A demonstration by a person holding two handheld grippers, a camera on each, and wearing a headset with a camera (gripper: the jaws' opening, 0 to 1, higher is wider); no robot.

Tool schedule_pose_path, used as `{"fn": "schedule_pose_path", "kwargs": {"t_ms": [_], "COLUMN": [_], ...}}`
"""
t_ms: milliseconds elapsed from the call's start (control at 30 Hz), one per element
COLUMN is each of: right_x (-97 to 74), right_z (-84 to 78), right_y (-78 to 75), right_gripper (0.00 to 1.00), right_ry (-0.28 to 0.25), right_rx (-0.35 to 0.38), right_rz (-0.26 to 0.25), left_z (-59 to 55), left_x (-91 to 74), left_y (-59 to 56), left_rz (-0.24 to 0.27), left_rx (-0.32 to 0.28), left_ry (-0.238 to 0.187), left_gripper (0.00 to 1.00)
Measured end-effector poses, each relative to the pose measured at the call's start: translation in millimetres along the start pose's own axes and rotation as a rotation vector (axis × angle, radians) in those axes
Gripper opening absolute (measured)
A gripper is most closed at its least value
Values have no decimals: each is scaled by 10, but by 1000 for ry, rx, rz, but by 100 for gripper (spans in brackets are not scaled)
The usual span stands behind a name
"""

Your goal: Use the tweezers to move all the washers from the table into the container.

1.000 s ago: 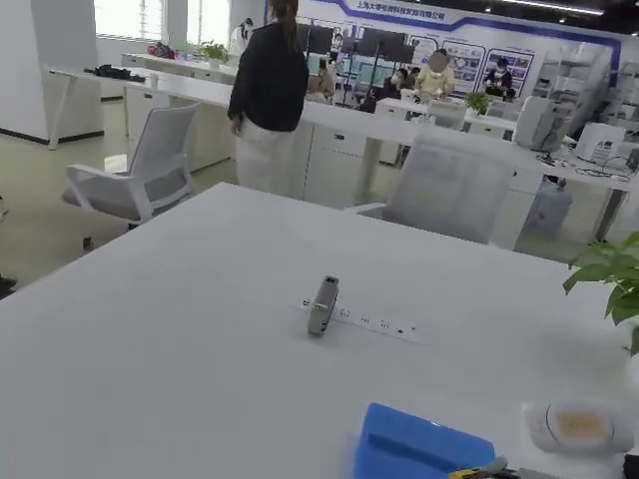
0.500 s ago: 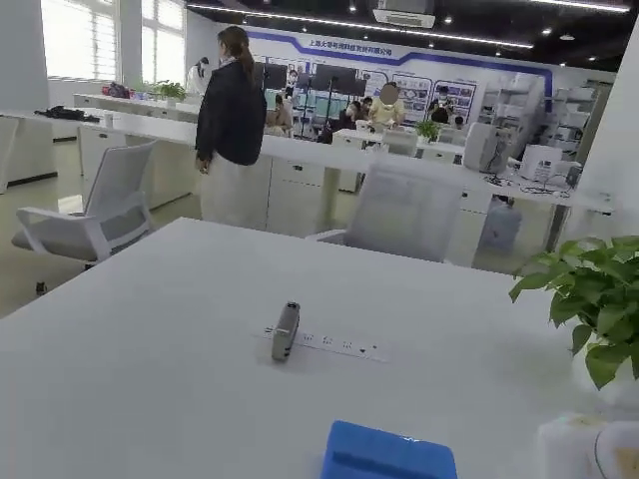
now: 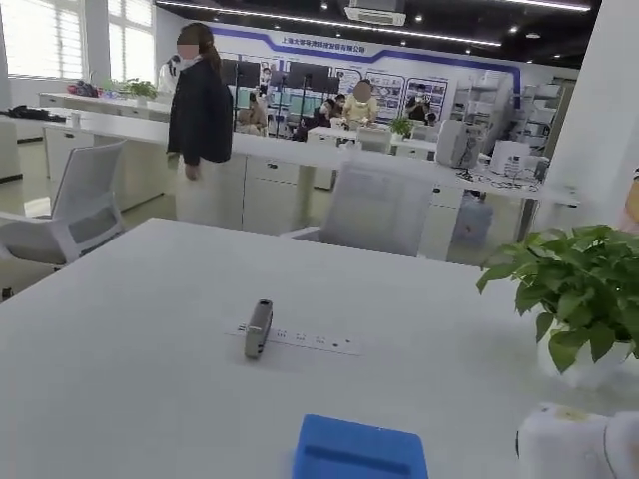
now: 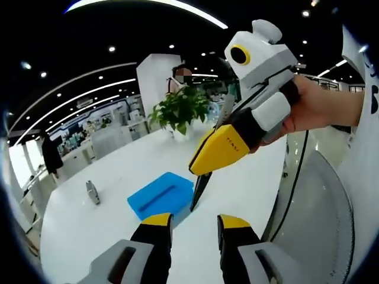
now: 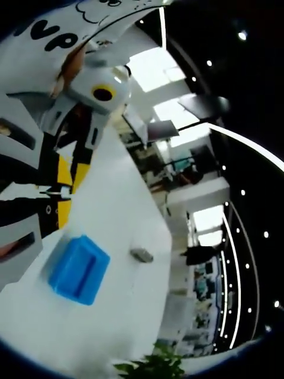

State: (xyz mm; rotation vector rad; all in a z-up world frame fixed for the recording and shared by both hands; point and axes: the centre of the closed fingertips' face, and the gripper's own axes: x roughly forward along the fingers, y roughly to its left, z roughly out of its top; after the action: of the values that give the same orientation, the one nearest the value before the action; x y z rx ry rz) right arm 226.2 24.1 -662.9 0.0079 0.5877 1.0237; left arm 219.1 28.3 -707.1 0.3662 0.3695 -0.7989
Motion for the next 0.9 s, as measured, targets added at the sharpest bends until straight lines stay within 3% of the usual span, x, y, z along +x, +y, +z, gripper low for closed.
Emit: {"fn": "schedule_pose_path", "kwargs": {"t_ms": [133,300,567,667,800,900], "right_x": [-20,-14,30,41,61,58], "right_z": [60,93,61,64,47,32], "right_y": [25,22,-7,-12,-35,-61], "right_gripper": [2,2,2,2,1,1], "right_ry": [-33,-70,-89,-96,-90,-83], "right_rx": [-1,4,28,32,4,0], "right_rz": [-2,-24,-31,-38,-64,-73], "left_z": [98,178,202,221,242,241], "left_x": [77,105,124,136,184,184], "left_y": [-91,-199,-310,-401,-467,-465], "left_rz": [-22,-43,-88,-130,-135,-137], "left_rx": [8,11,34,16,96,98], "left_ry": [-21,-35,-35,-42,-35,-39], "left_gripper": [22,25,29,28,29,30]}}
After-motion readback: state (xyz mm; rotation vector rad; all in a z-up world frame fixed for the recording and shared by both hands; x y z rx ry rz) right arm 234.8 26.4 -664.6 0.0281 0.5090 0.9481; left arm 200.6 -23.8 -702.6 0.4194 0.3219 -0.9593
